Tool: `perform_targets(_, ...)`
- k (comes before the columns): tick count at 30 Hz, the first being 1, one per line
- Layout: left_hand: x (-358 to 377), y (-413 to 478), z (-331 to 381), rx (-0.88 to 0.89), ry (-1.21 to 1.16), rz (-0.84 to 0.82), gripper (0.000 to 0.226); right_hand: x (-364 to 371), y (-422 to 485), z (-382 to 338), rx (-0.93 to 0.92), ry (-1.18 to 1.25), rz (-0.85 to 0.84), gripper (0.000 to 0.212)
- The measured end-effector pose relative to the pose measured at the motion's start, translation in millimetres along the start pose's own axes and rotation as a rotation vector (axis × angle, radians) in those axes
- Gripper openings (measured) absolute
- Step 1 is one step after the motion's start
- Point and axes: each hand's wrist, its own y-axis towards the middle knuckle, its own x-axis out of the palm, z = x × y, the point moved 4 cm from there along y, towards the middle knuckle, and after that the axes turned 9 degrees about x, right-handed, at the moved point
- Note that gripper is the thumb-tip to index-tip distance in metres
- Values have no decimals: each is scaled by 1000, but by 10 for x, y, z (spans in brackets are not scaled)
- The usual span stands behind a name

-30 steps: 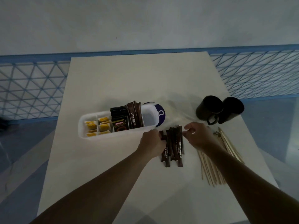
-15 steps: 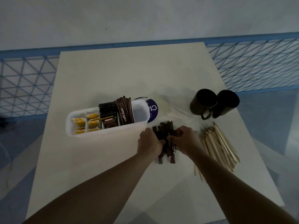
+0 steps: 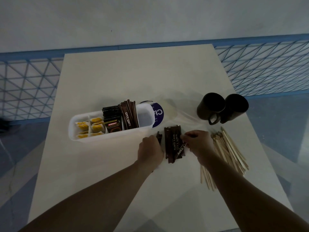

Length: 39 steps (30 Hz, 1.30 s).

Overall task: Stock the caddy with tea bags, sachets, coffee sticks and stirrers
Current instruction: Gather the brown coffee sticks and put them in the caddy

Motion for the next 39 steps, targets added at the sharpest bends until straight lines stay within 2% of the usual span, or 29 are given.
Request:
perform_targets(5, 7, -33, -18, 10, -1, -6, 20, 48, -40, -3, 68, 106, -102, 24)
perform_targets(10, -28, -11, -38, 28, -39, -6, 11, 109, -119, -28, 41, -110, 67, 27)
perform_targets(14, -62, 49, -43, 5, -97, -13, 11, 175, -186, -15, 18, -229, 75, 26)
perform_targets(20, -62, 75, -91, -41, -162, -88, 4, 141, -188, -4, 46, -162, 45, 15)
perform_targets(22, -66, 85, -99, -49, -208, -98, 8, 101, -170, -40, 45, -89, 32, 13)
perform_targets(26, -68, 107, -93, -52, -282, -115, 15, 20, -151, -166, -17, 41, 67, 19)
perform_targets(29, -68, 109, -99, -62, -314, -115, 13, 21, -128, -201, -136, -110, 159, 11)
perform_targets(31, -72, 118, -116, -77, -315, -103, 18, 26, -129, -191, -170, -250, 233, 23)
perform_targets(34, -75, 138, -119, -75, -323, -88, 19, 25, -154, -140, -92, -430, 263, 38)
perform_targets(39, -86, 149, -107, -63, -303, -91, 19, 65, -159, -31, -63, -547, 238, 45)
